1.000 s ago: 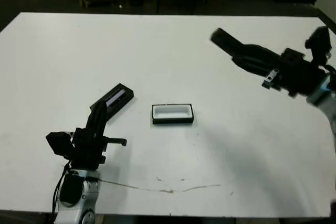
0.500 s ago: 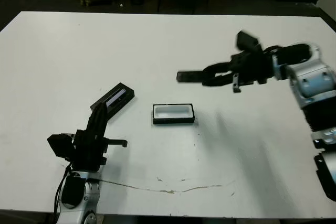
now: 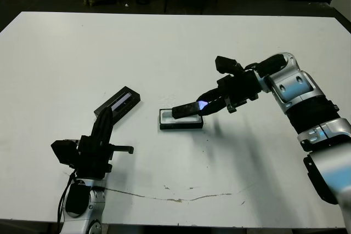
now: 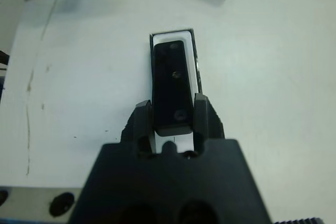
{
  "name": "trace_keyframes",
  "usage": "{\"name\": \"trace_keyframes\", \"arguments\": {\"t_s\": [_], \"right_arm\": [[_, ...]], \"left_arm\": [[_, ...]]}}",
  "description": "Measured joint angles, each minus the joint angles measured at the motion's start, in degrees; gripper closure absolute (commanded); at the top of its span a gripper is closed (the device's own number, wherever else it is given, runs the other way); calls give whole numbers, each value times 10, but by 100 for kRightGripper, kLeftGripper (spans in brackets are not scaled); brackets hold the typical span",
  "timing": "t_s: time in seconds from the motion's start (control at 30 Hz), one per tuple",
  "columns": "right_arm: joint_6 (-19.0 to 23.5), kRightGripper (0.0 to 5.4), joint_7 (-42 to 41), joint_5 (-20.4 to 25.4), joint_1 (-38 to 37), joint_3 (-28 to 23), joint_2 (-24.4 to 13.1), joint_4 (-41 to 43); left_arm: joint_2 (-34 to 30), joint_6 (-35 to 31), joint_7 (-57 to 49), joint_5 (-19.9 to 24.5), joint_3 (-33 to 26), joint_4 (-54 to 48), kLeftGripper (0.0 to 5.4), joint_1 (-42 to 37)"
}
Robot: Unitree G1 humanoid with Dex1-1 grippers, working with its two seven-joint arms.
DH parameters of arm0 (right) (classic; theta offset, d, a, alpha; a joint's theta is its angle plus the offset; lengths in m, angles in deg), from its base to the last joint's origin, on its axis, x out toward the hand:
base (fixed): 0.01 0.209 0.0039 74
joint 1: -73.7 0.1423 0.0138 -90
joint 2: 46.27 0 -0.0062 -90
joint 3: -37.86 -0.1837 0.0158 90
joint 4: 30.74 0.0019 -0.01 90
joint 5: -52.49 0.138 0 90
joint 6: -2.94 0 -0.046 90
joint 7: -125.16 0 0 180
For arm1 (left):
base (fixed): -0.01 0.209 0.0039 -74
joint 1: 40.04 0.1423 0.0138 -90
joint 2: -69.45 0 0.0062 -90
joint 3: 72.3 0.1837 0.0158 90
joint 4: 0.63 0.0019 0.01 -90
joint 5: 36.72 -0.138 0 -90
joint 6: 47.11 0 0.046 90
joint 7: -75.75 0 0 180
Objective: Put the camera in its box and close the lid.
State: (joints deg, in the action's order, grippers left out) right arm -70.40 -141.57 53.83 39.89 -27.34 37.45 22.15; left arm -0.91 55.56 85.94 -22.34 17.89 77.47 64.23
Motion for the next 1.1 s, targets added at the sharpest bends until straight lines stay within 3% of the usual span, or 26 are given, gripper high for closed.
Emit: {"name": "trace_keyframes", "arguments": {"t_s": [0.47, 0.87, 1.1], "right_arm": [[-1, 503, -1, 0, -2, -16, 7, -18], [-61, 503, 29, -15, -6, -19, 29, -58], [-64, 503, 29, -22, -9, -19, 30, -58]], "left_arm": [[1, -1, -1, -6, 6, 1, 540, -4], [1, 2, -1, -10, 6, 1, 540, -3], [1, 0, -5, -9, 7, 1, 540, -2]]}}
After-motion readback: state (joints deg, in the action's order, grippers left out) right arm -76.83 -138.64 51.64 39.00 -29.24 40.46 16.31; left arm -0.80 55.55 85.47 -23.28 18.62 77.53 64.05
